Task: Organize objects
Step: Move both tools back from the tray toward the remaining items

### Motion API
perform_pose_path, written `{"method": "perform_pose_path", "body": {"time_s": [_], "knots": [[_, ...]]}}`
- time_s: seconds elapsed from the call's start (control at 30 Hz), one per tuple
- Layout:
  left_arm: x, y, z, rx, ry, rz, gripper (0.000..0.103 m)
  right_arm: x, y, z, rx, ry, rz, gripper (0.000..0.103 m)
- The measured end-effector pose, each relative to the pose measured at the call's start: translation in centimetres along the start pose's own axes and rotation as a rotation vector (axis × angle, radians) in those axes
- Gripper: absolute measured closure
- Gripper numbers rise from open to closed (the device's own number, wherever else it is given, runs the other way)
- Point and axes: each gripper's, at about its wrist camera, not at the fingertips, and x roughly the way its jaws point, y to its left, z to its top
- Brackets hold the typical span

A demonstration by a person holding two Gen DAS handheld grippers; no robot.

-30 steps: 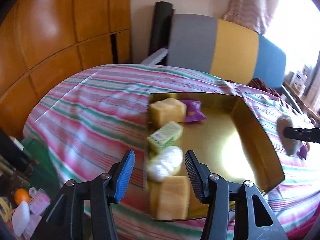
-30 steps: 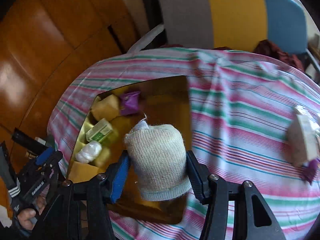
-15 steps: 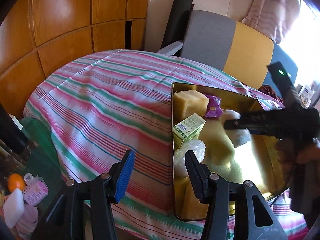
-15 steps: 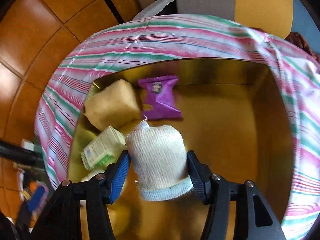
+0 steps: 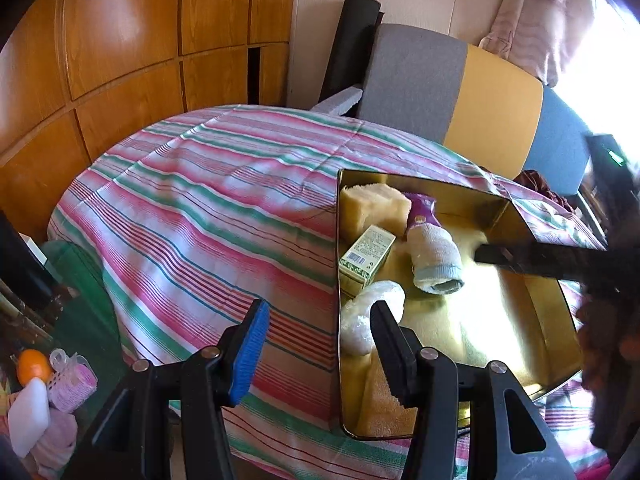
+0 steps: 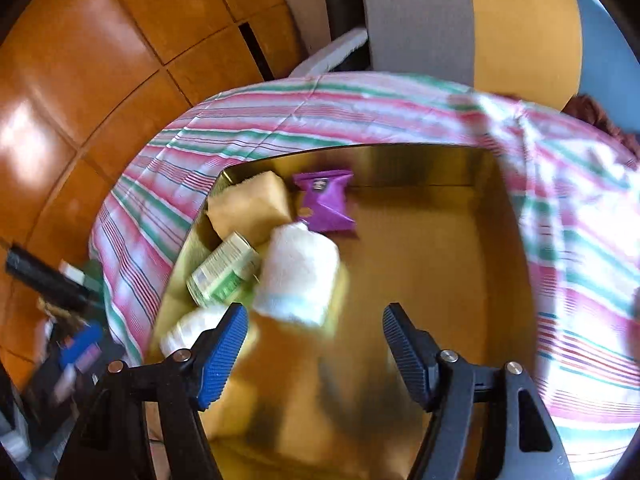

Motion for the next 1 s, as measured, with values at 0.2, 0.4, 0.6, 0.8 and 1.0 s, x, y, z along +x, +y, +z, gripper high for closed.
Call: {"method": "perform_pose_path", "body": {"time_s": [0.2,0.4,0.6,0.8,1.0], "knots": [[-1.0,-1.0,0.1,0.021,-0.025,-0.001,0.046,-3.9,-0.7,-3.0,-0.074,-0.073,-0.089,0.03],[-2.1,-2.8,0.0,0.071,-0.051,-0.006,0.046,-6.6,-1.8,-6.0,-0.113,-0.104,-0.13,0.029],[-2.9,-4.6,-0.5,0.12,-0.059,-0.016,0.046,-8.7,-5.0,-8.3,-0.058,-0.111,-0.173,0.028],[-3.4,-6.8,-0.9,0.176,-0.065,-0.028,0.046,-10.9,-9.4,-9.8,0.027,-0.129,-0.243,0.028],[-3.7,-9.0,-1.2,0.227,-0.073,-0.041,0.046,-12.8,-13.7,-10.6,0.105,-0.145,-0.318,0.028]]}}
